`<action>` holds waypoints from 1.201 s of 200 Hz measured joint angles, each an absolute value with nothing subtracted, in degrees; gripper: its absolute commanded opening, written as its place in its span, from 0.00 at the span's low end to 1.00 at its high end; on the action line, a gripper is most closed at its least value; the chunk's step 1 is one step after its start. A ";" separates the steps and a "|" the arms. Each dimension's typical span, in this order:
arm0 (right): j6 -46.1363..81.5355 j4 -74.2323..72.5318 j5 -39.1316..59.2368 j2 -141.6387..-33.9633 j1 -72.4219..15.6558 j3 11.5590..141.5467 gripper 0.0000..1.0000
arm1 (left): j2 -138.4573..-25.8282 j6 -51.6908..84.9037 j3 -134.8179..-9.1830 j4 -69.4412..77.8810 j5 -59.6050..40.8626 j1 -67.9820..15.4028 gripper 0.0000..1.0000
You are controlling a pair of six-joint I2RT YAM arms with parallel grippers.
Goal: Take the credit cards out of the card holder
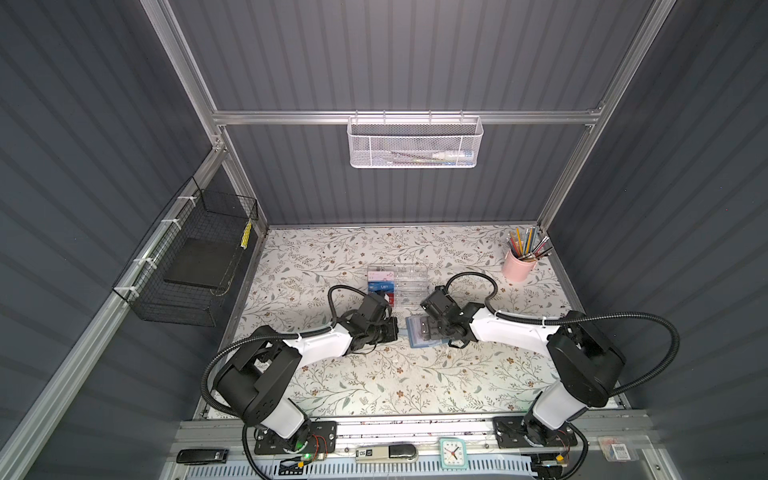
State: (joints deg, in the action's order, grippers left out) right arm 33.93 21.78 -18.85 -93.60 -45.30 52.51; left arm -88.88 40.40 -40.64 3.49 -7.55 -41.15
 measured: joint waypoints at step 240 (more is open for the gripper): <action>31.68 25.87 -17.82 -82.94 -42.26 48.07 0.97 | -88.51 40.42 -39.72 3.90 -7.64 -40.82 0.00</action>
State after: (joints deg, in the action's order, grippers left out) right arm 31.68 25.87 -17.82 -82.94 -42.26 48.07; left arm -88.51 40.42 -39.72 3.90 -7.64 -40.82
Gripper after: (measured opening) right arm 0.976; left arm 0.055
